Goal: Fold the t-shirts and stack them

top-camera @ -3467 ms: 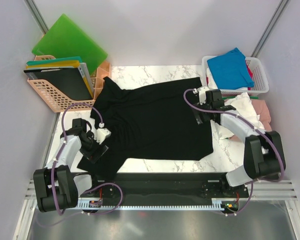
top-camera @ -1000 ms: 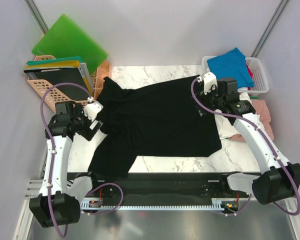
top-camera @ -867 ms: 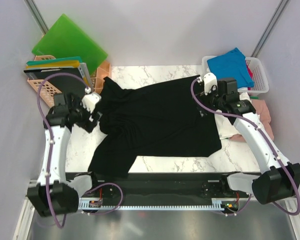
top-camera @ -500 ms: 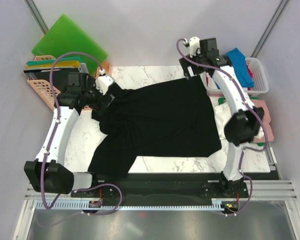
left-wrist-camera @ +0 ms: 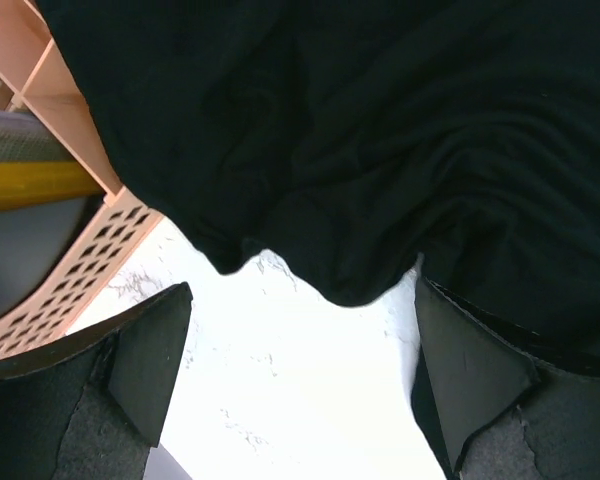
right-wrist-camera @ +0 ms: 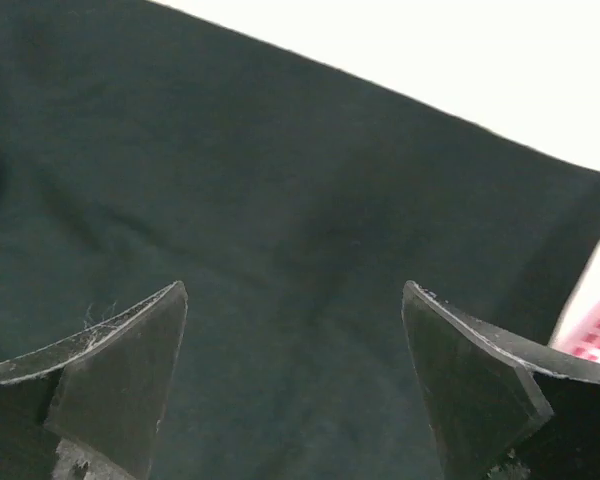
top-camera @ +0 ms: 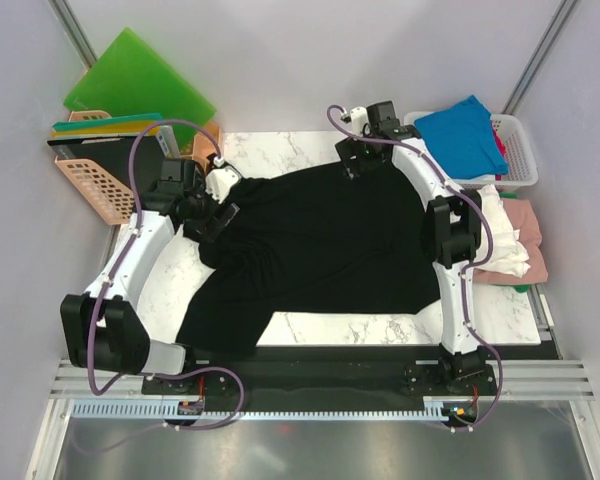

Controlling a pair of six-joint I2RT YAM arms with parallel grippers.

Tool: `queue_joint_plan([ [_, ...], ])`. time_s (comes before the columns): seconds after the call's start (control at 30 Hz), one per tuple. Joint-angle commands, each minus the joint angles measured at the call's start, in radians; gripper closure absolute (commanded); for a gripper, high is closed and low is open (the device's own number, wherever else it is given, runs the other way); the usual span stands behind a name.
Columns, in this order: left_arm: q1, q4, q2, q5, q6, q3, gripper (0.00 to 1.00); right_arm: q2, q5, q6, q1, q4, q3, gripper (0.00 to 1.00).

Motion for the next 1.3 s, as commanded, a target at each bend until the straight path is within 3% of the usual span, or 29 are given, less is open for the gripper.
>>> queue_joint_plan([
  [0.0, -0.013, 0.119, 0.052, -0.075, -0.028, 0.014, 0.00, -0.126, -0.121, 0.037, 0.002, 0.077, -0.136, 0.05],
  [0.07, -0.013, 0.182, 0.100, -0.126, -0.031, 0.038, 0.00, -0.204, -0.133, 0.036, 0.002, 0.141, -0.280, 0.05],
  [0.27, -0.023, 0.285, 0.260, -0.204, -0.074, 0.171, 0.00, -0.330, -0.156, 0.025, 0.000, 0.195, -0.503, 0.05],
  [0.43, -0.029, 0.319, 0.409, -0.284, -0.092, 0.313, 0.00, -0.375, -0.130, 0.007, 0.002, 0.209, -0.574, 0.04],
  [0.6, -0.032, 0.254, 0.593, -0.312, -0.112, 0.510, 0.00, -0.378, -0.109, 0.002, 0.002, 0.213, -0.595, 0.04],
  [0.67, -0.032, 0.240, 0.630, -0.284, -0.127, 0.569, 0.04, -0.377, -0.095, -0.004, 0.003, 0.218, -0.608, 0.04],
  [0.8, -0.033, 0.205, 0.709, -0.293, -0.152, 0.655, 0.34, -0.372, -0.075, -0.015, 0.002, 0.227, -0.629, 0.04],
  [0.83, -0.033, 0.200, 0.716, -0.299, -0.152, 0.663, 0.36, -0.370, -0.066, -0.019, 0.002, 0.227, -0.635, 0.04],
  [0.97, -0.033, 0.184, 0.747, -0.315, -0.156, 0.687, 0.30, -0.363, -0.055, -0.026, 0.002, 0.239, -0.651, 0.04],
  [1.0, -0.033, 0.181, 0.756, -0.316, -0.153, 0.695, 0.25, -0.358, -0.057, -0.023, 0.002, 0.244, -0.651, 0.04],
  [1.03, -0.035, 0.173, 0.773, -0.324, -0.149, 0.724, 0.14, -0.355, -0.060, -0.021, 0.002, 0.247, -0.652, 0.04],
  [1.1, -0.038, 0.150, 0.822, -0.327, -0.135, 0.770, 0.09, -0.349, -0.070, -0.010, 0.002, 0.252, -0.655, 0.04],
  [1.27, -0.052, 0.138, 0.902, -0.299, -0.095, 0.851, 0.08, -0.355, -0.070, -0.007, 0.000, 0.270, -0.692, 0.05],
])
